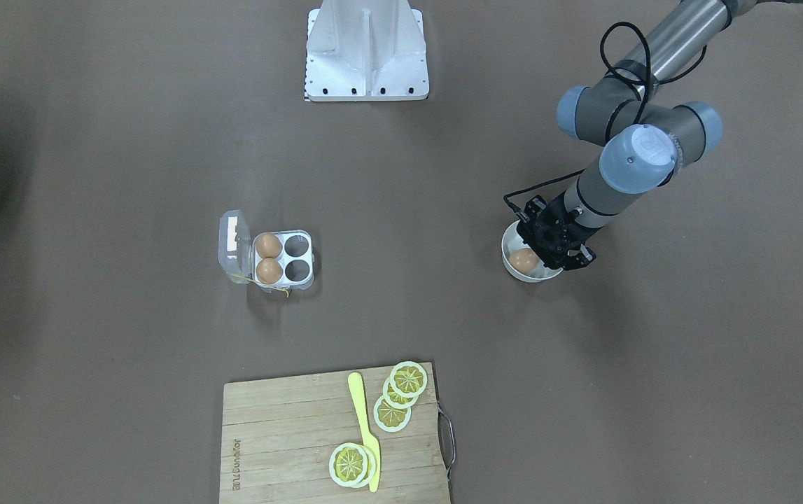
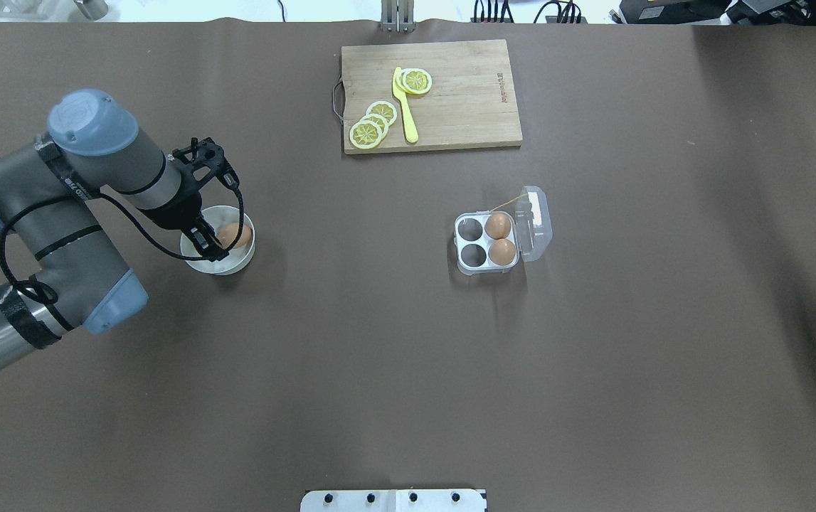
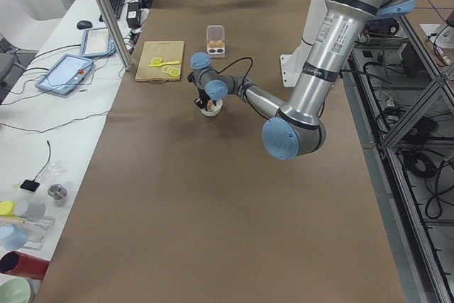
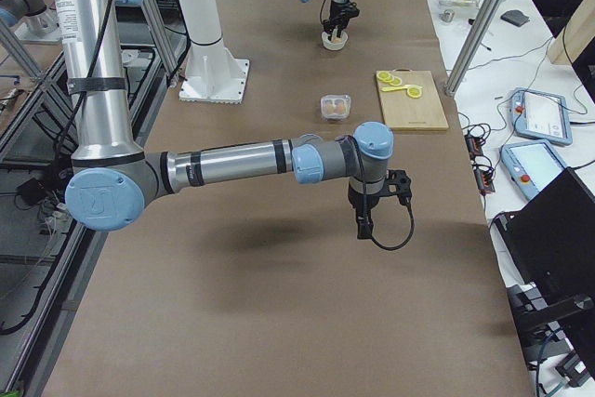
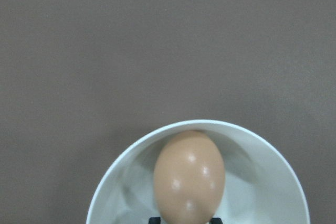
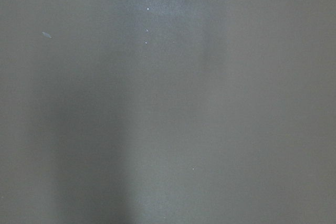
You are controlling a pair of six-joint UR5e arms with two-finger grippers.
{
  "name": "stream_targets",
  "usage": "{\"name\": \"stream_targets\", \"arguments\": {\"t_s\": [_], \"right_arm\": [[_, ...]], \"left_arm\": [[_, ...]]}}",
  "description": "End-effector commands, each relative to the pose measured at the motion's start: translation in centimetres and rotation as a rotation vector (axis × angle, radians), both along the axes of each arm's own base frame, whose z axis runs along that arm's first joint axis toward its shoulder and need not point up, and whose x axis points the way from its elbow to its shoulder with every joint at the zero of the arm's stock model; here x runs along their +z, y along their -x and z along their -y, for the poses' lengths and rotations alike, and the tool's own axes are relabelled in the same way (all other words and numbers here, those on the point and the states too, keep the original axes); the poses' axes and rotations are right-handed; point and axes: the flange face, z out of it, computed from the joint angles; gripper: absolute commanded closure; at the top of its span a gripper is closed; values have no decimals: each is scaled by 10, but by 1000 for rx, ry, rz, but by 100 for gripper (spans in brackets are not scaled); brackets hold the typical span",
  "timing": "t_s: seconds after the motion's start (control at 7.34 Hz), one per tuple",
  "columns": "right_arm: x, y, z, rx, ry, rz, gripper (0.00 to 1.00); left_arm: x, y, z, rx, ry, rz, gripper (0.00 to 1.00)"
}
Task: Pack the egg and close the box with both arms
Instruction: 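Lower the left gripper into the bowl around the brown egg, then close the left gripper on the brown egg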
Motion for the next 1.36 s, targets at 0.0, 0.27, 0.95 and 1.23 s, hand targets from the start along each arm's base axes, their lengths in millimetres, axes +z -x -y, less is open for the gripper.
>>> {"name": "stream_targets", "arguments": {"t_s": [0.0,0.27,0.95,1.23], "right_arm": [[0,0,0,0,0,1,0],[0,0,0,0,0,1,0],[0,0,0,0,-1,0,0],[1,1,0,-2,1,0,0]], "left_arm": [[-8,-2,2,0,-8,-9,30],[-17,-4,4,-1,-16,-17,28],[-16,-7,5,2,-14,-14,29],[-16,-14,12,1,-7,-9,29]]}}
